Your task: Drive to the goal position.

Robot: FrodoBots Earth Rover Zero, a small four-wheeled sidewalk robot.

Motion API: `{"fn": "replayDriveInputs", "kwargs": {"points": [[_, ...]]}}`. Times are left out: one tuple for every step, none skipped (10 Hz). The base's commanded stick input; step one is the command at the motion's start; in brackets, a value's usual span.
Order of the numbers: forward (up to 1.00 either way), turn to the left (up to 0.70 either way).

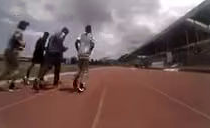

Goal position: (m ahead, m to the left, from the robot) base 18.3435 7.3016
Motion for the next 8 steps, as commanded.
{"fn": "replayDriveInputs", "kwargs": {"points": [[0.45, 0.0], [0.45, 0.0], [0.45, 0.0], [0.45, 0.0], [0.45, 0.0], [0.45, 0.0], [0.45, 0.0], [0.45, 0.0]]}}
